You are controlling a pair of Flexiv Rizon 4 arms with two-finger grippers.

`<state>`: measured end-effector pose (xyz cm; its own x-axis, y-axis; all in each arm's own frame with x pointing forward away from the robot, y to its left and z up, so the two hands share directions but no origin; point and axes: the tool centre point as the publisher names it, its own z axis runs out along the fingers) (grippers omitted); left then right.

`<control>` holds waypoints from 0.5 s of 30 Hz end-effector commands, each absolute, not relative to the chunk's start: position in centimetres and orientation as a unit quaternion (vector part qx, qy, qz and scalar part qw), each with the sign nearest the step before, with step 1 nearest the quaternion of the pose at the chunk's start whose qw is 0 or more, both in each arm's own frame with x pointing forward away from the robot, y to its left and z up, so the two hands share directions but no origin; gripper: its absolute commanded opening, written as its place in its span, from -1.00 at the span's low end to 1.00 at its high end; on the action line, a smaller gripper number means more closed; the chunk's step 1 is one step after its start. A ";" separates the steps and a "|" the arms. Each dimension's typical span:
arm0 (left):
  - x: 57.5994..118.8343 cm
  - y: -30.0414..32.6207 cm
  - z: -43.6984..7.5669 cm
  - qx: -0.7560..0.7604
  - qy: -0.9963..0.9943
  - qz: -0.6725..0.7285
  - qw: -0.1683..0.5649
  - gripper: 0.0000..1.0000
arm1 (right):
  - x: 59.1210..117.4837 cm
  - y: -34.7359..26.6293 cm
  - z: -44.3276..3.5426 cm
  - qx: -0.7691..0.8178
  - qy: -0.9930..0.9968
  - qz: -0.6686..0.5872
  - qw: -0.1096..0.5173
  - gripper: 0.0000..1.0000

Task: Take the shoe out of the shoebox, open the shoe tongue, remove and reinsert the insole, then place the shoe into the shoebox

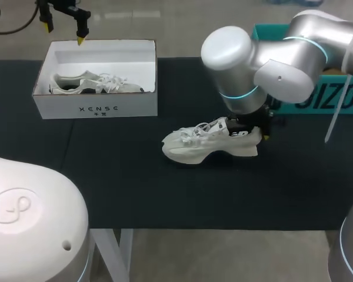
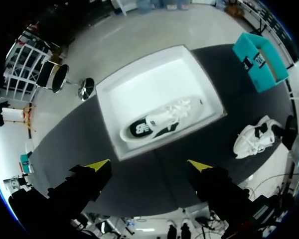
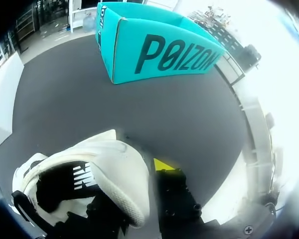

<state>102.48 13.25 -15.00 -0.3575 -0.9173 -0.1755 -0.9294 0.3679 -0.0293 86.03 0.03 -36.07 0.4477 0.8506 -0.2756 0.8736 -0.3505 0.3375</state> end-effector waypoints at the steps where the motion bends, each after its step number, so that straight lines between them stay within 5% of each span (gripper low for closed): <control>1: 102.5 13.2 -14.9 -0.562 0.822 0.040 0.080 1.00 | 86.3 1.2 -37.2 0.851 0.471 -0.023 0.232 -1.00; 6: 102.8 13.1 -14.7 -0.563 0.822 0.035 0.080 1.00 | 86.0 1.1 -37.9 0.856 0.467 -0.039 0.220 -1.00; 7: 102.8 13.1 -14.7 -0.563 0.822 0.034 0.080 1.00 | 86.0 1.1 -37.9 0.855 0.467 -0.039 0.220 -0.73; 9: 102.9 13.0 -14.8 -0.562 0.823 0.032 0.078 1.00 | 86.0 0.7 -37.2 0.859 0.462 -0.040 0.217 1.00; 15: 103.0 13.0 -14.9 -0.565 0.822 0.021 0.071 1.00 | 85.8 0.1 -32.3 0.860 0.473 0.007 0.192 1.00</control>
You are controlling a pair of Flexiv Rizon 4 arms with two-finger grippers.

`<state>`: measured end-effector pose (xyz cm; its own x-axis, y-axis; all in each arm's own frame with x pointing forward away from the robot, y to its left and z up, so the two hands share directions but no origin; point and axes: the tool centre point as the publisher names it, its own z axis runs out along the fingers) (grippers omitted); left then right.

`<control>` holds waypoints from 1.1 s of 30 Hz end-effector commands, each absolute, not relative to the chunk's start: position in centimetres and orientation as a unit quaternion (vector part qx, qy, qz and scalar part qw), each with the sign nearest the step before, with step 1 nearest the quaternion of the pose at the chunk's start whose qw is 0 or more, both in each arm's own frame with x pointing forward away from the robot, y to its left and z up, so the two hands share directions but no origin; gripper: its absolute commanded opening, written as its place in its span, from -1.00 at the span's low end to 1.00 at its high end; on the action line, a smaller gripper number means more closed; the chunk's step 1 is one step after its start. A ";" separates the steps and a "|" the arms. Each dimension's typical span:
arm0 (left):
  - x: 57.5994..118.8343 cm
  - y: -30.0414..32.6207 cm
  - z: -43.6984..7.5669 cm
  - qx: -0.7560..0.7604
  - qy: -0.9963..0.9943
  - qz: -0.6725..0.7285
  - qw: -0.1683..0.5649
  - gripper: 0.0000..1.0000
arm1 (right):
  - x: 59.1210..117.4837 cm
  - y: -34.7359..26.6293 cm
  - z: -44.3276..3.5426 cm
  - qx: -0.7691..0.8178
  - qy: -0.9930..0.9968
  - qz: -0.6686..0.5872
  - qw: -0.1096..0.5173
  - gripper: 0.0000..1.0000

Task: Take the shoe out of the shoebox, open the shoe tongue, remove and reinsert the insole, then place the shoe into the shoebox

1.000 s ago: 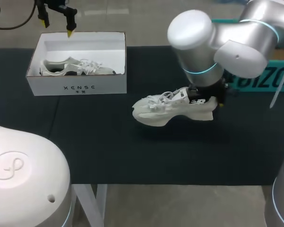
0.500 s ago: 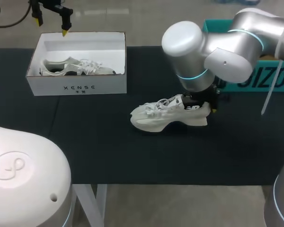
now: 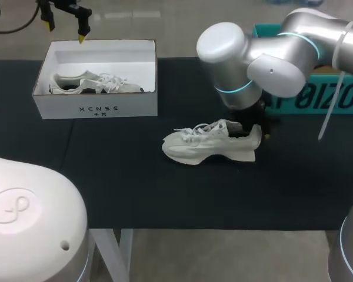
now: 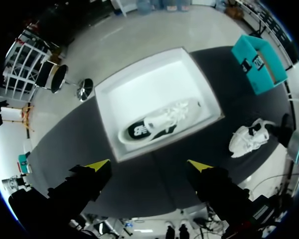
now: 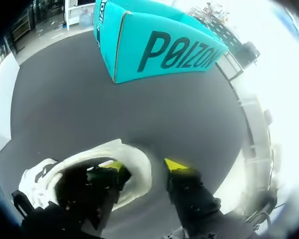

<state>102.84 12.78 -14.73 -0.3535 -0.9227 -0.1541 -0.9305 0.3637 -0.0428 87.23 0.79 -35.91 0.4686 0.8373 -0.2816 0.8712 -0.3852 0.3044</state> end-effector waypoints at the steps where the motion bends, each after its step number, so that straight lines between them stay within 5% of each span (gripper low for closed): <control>1: 103.1 13.0 -14.9 -0.565 0.822 0.020 0.071 1.00 | 85.8 0.1 -31.6 0.859 0.479 0.016 0.181 1.00; 8: 103.1 13.0 -15.0 -0.568 0.820 0.014 0.067 1.00 | 84.8 1.3 -25.3 0.738 0.648 0.179 0.059 1.00; 12: 103.2 13.1 -14.8 -0.573 0.817 0.008 0.068 1.00 | 83.3 0.3 -22.5 0.598 0.757 0.261 0.038 1.00; 16: 103.3 13.1 -14.8 -0.576 0.815 0.000 0.065 1.00 | 81.3 -2.4 -21.4 0.372 0.869 0.313 0.085 1.00; 33: 103.5 12.2 -15.0 -0.589 0.806 -0.037 0.052 1.00 | 81.3 -2.4 -21.4 0.372 0.869 0.313 0.085 1.00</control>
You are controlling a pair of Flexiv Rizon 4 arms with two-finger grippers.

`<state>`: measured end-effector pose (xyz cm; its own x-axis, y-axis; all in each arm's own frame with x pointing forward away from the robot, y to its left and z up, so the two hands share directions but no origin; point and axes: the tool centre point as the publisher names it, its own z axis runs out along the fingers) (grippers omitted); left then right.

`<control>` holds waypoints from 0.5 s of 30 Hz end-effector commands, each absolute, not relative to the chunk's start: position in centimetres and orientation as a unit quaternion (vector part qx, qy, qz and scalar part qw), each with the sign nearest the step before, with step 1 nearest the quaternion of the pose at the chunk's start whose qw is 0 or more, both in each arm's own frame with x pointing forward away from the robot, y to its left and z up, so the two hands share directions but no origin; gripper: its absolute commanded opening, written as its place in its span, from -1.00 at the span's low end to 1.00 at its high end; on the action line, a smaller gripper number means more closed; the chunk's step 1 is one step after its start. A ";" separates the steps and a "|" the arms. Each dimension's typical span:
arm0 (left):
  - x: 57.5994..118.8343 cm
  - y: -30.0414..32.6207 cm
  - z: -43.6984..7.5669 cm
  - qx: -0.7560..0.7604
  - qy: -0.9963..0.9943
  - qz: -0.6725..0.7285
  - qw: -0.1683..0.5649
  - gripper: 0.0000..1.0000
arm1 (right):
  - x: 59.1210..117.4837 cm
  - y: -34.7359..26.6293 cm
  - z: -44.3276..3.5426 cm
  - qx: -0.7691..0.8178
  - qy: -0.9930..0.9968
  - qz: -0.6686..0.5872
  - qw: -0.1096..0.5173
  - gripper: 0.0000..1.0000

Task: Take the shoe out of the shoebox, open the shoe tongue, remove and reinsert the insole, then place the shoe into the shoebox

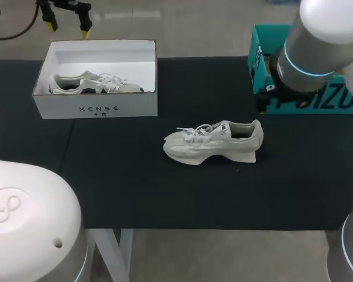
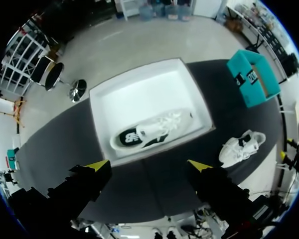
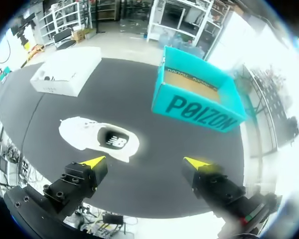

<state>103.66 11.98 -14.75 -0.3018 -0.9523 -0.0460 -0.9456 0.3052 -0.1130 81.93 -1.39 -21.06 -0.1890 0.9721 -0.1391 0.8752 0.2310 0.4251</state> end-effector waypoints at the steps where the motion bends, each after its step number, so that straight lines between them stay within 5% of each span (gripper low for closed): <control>1: 103.5 12.2 -15.0 -0.589 0.805 -0.038 0.051 1.00 | 81.5 -2.2 -21.4 0.325 0.891 0.306 0.081 1.00; 15: 102.8 12.4 -15.3 -0.603 0.796 -0.037 0.052 1.00 | 82.6 -4.9 -22.1 -0.019 0.956 0.288 0.062 1.00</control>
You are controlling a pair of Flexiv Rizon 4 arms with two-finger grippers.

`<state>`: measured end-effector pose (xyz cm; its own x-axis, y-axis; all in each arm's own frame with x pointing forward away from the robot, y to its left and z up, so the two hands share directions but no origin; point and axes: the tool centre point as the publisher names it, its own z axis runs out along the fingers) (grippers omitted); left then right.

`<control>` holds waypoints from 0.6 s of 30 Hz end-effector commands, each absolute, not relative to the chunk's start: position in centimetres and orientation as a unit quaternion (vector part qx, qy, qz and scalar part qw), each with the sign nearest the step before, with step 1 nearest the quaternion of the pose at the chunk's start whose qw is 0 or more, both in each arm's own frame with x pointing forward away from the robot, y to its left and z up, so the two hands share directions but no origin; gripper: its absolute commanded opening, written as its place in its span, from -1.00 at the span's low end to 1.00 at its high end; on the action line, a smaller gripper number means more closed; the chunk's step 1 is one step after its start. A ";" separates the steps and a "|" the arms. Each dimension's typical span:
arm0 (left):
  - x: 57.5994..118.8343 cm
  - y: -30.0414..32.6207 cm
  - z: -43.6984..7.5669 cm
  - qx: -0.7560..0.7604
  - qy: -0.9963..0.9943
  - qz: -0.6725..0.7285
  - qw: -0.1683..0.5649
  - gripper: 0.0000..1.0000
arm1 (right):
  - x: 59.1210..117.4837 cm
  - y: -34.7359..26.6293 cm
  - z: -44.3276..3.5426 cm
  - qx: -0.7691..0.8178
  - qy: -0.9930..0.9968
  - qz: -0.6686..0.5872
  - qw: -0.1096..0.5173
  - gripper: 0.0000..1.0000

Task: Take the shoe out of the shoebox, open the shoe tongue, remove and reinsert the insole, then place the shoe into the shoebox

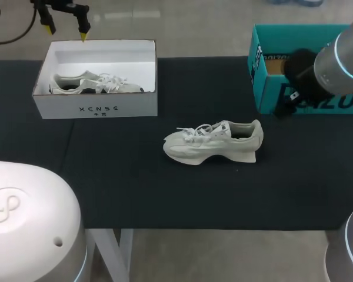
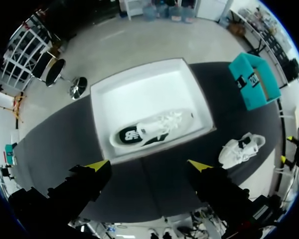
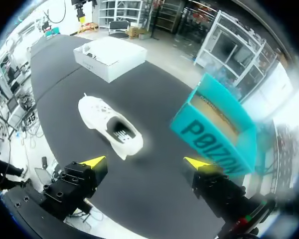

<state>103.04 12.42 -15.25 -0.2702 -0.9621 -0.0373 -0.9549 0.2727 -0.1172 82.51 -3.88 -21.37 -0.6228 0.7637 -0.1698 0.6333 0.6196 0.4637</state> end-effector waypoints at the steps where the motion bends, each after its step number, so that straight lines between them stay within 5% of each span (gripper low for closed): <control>1: 102.8 12.4 -15.3 -0.603 0.795 -0.036 0.052 1.00 | 82.7 -5.0 -22.3 -0.035 0.954 0.292 0.056 1.00; 12: 102.7 11.9 -15.3 -0.605 0.794 -0.034 0.055 1.00 | 82.0 -4.3 -23.0 -0.166 0.948 0.270 0.032 1.00; 18: 102.5 11.7 -15.2 -0.605 0.793 -0.033 0.057 1.00 | 82.8 -4.6 -23.9 -0.115 0.964 0.223 0.090 1.00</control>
